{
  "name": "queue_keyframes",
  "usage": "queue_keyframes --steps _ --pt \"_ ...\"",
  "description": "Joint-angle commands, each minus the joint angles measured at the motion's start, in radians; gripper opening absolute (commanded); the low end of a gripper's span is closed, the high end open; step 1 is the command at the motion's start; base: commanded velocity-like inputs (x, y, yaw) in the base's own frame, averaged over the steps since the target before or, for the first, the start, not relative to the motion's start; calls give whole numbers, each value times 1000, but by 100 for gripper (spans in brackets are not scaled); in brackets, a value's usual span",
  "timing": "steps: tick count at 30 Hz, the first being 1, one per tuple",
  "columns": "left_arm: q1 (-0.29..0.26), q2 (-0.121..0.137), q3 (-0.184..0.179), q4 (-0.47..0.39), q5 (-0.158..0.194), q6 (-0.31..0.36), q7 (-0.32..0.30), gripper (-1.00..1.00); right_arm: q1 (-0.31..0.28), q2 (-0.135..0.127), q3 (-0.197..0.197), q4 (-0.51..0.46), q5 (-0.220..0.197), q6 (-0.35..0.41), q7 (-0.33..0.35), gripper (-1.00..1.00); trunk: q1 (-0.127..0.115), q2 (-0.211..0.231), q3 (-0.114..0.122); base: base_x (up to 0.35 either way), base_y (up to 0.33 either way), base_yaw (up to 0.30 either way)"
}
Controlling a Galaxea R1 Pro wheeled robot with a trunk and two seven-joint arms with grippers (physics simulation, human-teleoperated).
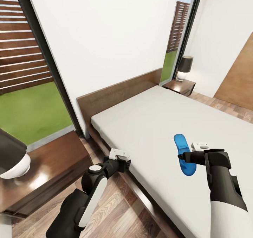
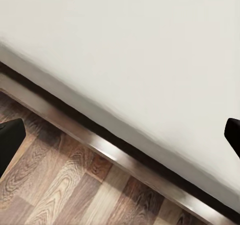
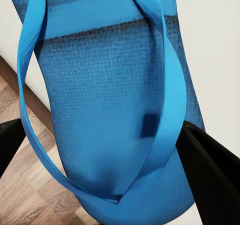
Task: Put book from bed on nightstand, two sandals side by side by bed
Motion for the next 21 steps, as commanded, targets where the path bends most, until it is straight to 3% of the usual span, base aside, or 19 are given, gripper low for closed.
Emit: queue_keyframes --steps 1,21 --pt "-1 0 -1 -1 11 4 10 100 -1 0 -1 -1 9 3 11 -100 1 -2 -2 0 0 0" --pt "-1 0 -1 -1 11 4 10 100 -1 3 -1 -1 10 3 8 -100 1 -2 26 0 0 0"
